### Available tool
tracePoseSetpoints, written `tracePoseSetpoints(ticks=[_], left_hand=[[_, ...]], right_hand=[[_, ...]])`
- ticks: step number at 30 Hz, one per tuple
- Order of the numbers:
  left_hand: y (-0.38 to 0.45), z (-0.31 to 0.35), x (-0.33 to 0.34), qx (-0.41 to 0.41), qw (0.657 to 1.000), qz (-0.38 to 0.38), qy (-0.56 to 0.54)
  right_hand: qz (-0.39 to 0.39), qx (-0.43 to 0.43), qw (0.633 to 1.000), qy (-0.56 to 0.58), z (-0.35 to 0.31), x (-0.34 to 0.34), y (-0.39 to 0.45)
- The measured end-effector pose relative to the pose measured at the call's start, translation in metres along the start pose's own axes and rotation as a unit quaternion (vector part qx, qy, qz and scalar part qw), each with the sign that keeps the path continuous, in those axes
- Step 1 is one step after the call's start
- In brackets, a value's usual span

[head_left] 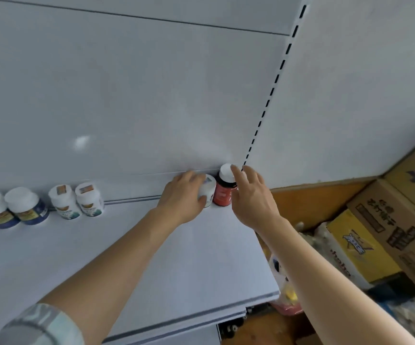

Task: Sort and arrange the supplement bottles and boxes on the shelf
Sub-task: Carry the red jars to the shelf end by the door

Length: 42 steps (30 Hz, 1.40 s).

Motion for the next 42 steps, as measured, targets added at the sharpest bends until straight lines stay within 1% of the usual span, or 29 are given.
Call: tracePoseSetpoints(ticks=[3,7,16,18,21,24,27,31,37,42], left_hand=[[0.008,0.003,0.0,-0.035,0.999,0.024,-0.011],[0.008,0.006,0.002,-0.065,0.996,0.039,-0.038],[0.003,0.006,0.005,-0.119,0.989,0.045,-0.073],[-0.003,0.004,0.001,-0.136,0.984,0.052,-0.105],[-0.018,-0.002,-0.018,-0.16,0.966,0.082,-0.185],[-0.036,-0.007,-0.038,-0.169,0.95,0.089,-0.246],[-0.054,-0.017,-0.045,-0.182,0.935,0.086,-0.292],[-0.082,-0.029,-0.043,-0.209,0.905,0.098,-0.358],[-0.13,-0.046,-0.056,-0.217,0.899,0.118,-0.361],[-0.181,-0.07,-0.088,-0.219,0.896,0.163,-0.35]], right_hand=[[-0.044,-0.058,0.997,0.018,0.01,0.007,0.018],[-0.023,-0.11,0.991,0.068,0.017,0.005,0.037],[-0.016,-0.144,0.983,0.117,0.023,0.002,0.039],[-0.011,-0.156,0.978,0.138,0.025,-0.004,0.033],[0.005,-0.18,0.967,0.183,0.02,-0.017,0.025],[0.015,-0.156,0.947,0.281,0.015,-0.031,0.023],[0.001,-0.133,0.922,0.363,0.001,-0.034,0.021],[-0.019,-0.137,0.906,0.4,-0.02,-0.029,0.01],[-0.041,-0.143,0.89,0.431,-0.062,-0.027,-0.01],[-0.071,-0.161,0.889,0.423,-0.118,-0.037,-0.028]])
Point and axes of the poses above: each hand's wrist, its own y-axis towards the middle knuckle, its own x-axis out of the palm, z = x × y, the point moved 10 cm from there along y, towards the middle knuckle, and after that the axes turned 4 degrees about -x, right-handed, at the moved point
